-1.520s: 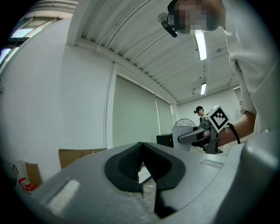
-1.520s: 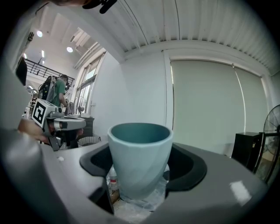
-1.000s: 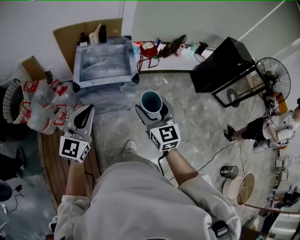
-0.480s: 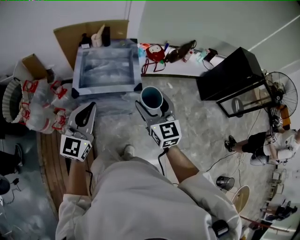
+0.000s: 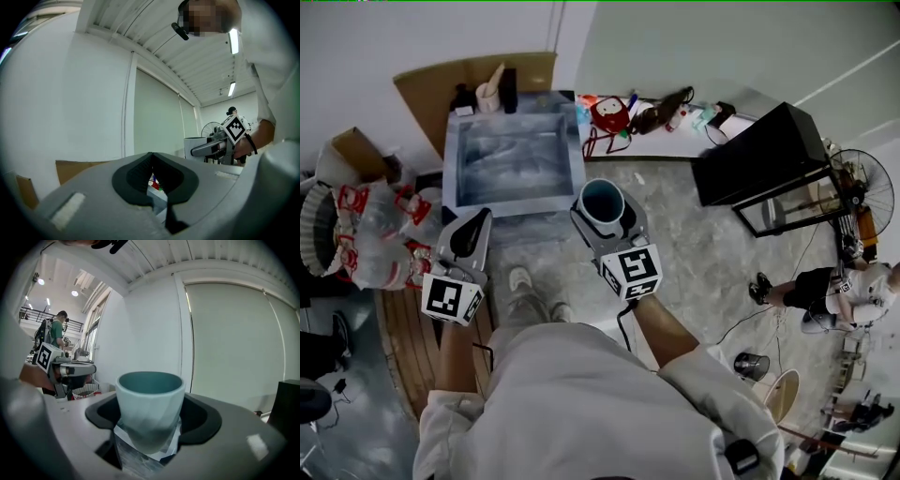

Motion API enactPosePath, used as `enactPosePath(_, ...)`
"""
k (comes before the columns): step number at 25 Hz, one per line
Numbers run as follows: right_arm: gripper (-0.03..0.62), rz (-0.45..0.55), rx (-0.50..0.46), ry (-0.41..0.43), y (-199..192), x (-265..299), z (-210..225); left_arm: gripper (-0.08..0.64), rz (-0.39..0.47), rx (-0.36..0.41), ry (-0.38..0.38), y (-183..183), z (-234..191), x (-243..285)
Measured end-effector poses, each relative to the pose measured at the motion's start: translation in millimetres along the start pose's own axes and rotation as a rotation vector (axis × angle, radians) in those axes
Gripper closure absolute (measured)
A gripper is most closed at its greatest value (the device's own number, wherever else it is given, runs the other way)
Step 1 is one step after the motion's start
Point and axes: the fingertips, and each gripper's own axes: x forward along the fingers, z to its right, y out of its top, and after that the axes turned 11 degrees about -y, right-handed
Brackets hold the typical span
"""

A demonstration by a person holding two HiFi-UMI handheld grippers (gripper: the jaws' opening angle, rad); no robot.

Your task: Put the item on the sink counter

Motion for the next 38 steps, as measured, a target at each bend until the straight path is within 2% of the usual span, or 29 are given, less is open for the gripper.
enactPosePath(8,0.225,0.008,-0.001,-0.053,22,75,9,0.558,0.014,0.009,-0.045,8,-80,38)
enactPosePath(19,0.225,-0.001,0.007,-0.093,31,133,15,0.558,-0.006,-0.006,-0.113,-3,-127,73)
enactPosePath(25,0.225,-0.001,0.009,-0.074,33,162,30,0.558,-0.018,-0.010,-0.104,-7,-142,96)
enactPosePath(38,0.225,-0.013,0.007,0.023,21,243,79,0.558,-0.040,-0.009,-0.021,-10,-170,163)
